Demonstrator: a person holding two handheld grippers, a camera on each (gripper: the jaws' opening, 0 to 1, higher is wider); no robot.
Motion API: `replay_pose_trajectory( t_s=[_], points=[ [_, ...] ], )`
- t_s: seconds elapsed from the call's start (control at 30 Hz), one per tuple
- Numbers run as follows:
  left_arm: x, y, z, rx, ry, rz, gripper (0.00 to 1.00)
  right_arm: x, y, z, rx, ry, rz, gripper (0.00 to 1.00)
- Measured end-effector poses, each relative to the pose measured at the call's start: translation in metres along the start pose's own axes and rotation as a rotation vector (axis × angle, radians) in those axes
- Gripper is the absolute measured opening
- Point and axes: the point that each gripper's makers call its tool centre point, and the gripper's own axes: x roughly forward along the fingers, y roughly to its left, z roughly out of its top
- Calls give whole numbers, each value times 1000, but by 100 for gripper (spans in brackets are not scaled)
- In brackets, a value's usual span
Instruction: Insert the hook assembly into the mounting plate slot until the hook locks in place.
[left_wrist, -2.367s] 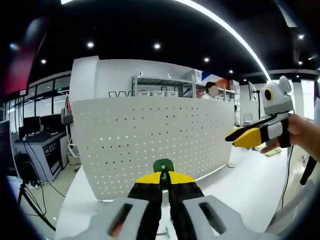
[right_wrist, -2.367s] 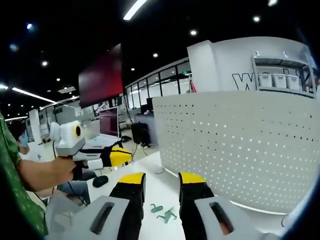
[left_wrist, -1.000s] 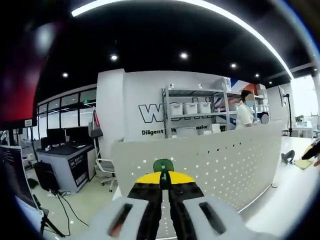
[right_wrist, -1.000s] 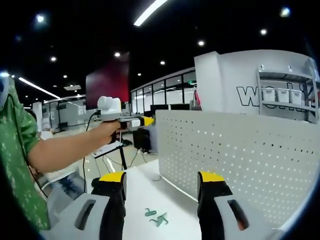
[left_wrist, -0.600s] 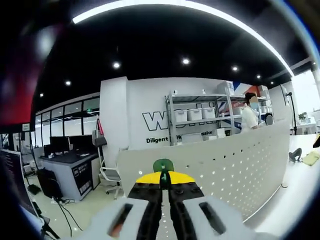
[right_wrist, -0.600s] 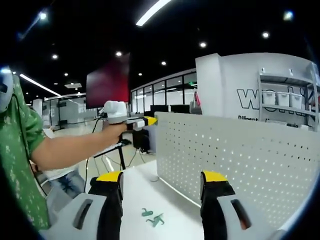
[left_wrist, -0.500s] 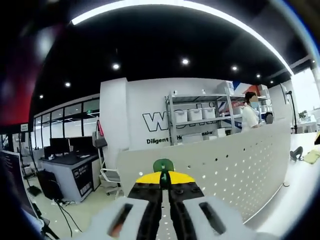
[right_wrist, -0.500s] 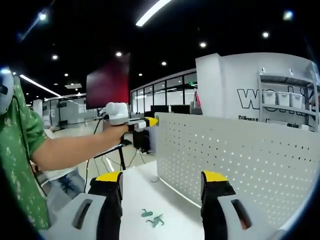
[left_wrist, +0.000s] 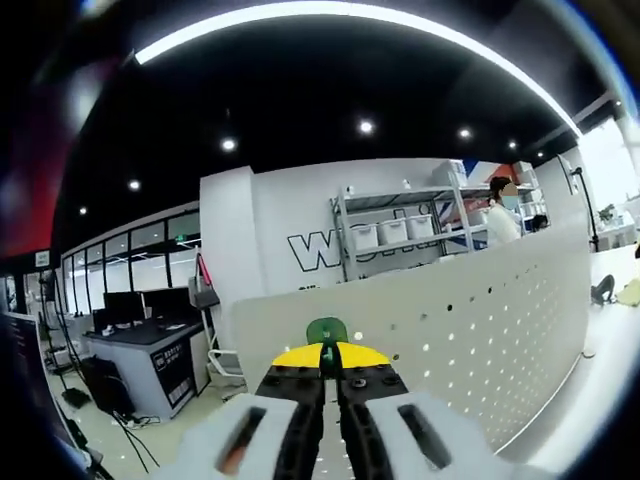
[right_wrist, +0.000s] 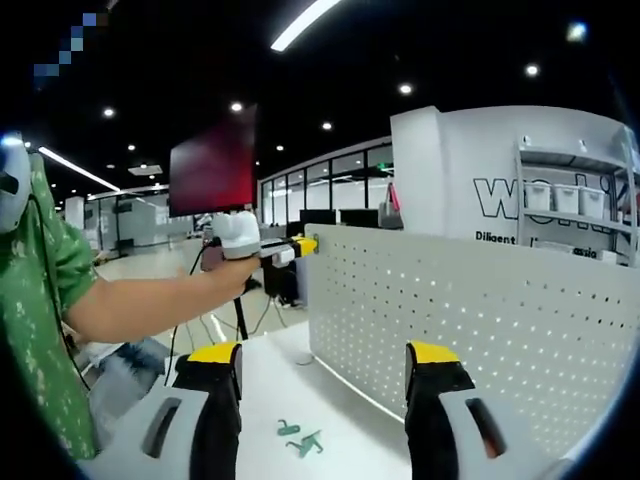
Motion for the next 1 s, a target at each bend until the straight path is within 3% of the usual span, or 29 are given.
replay_pose_trajectory(
  t_s=[1.0],
  points=[
    [5,3,-5,33,-32,20,3,0,-8,5,-1,0,-11,65]
  ],
)
